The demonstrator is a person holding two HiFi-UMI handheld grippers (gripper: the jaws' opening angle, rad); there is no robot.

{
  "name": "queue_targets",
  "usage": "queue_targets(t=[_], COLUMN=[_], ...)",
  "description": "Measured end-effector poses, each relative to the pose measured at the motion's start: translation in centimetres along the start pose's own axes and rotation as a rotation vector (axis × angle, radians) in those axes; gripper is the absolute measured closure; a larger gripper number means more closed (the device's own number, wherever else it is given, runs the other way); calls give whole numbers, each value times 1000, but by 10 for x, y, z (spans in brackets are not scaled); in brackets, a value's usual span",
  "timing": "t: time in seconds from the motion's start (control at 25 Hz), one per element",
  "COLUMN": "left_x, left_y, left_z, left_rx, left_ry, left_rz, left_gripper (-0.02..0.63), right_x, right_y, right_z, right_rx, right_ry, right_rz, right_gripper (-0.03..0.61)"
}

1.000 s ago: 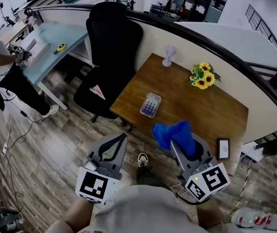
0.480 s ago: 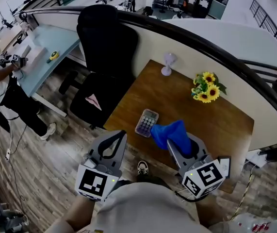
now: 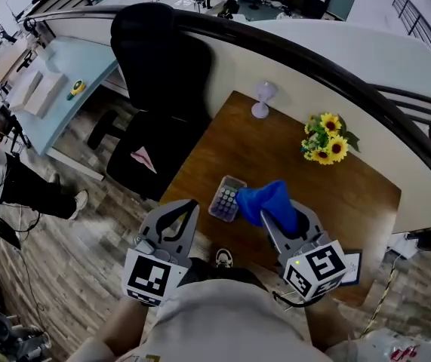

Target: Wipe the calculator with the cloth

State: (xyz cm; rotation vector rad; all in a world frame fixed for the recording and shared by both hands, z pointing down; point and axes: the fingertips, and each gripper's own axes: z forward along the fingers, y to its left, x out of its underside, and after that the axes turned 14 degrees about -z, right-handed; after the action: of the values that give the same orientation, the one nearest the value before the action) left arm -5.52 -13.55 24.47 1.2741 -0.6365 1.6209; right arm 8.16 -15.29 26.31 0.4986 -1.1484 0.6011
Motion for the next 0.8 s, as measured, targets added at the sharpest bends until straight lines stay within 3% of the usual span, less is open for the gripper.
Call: queue_targets(t=[0.28, 0.8], left_x=[21, 94], left_y=[10, 36], left_z=[23, 61], left_rx=[37, 121], left_ry=[68, 255], left_rz=[14, 1], left_gripper=[606, 606], right_x=[16, 81], right_y=[-12, -15], right_z=[16, 68], right_rx=[44, 102], right_ry=[35, 204], right_rz=[35, 77], right_gripper=[446, 446])
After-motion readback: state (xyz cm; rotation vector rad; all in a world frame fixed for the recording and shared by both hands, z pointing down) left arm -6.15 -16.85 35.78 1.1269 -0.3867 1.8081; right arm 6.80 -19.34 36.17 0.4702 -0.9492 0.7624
